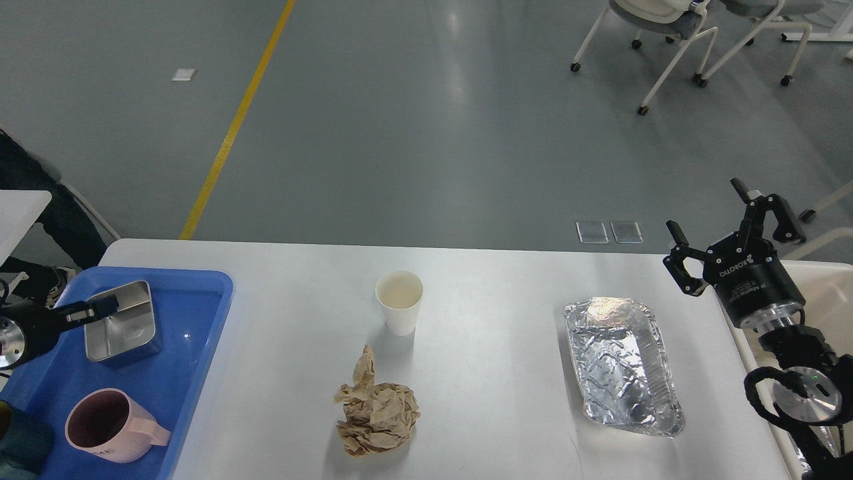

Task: Tidy desktop
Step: 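Lift the steel tray and lower it into the blue bin, then retract the left gripper and lower the right gripper toward the foil tray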

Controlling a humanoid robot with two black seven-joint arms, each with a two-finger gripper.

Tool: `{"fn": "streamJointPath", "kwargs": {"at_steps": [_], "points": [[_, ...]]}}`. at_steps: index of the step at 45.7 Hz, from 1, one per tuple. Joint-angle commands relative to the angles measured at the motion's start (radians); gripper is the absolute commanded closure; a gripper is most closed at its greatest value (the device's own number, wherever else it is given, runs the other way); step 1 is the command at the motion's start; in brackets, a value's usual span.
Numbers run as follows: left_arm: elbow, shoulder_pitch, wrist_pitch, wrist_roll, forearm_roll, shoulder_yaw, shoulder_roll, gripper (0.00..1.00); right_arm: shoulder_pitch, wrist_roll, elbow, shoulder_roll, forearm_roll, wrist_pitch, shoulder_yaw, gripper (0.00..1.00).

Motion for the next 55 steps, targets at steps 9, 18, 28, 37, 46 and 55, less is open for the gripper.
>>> {"fn": "streamJointPath", "kwargs": {"at_steps": [9, 18, 28, 37, 46, 55], "points": [[-0.082, 0.122, -0.237, 0.011, -0.486, -0.661, 0.058, 0.03, 0.001, 0.0, 0.0, -0.007, -0.005, -0.002, -0.008, 0.0], [-0.272, 0.304, -0.154, 0.001, -0.693, -0.968, -0.017, 0.03, 0.014, 0.002, 0.001, -0.006, -0.162, -0.012, -0.026, 0.0], [-0.565, 0.59, -0.03, 0.001, -0.703, -1.242, -0.224, 0.03, 0.029, 0.005, 0.015, -0.051, -0.576, -0.031, -0.093, 0.0], [-0.632, 0.702, -0.024, 0.0, -0.703, -1.319, -0.318, 0.03, 0.007, 0.074, 0.133, -0.248, -0.785, -0.031, -0.161, 0.0], [-0.632, 0.788, -0.021, 0.001, -0.703, -1.41, -0.425, 0.03, -0.107, 0.167, 0.251, -0.485, -0.844, -0.025, -0.182, 0.0], [-0.624, 0.789, -0.021, 0.004, -0.703, -1.401, -0.441, 0.03, -0.189, 0.19, 0.323, -0.791, -0.939, -0.022, -0.331, 0.0]]}}
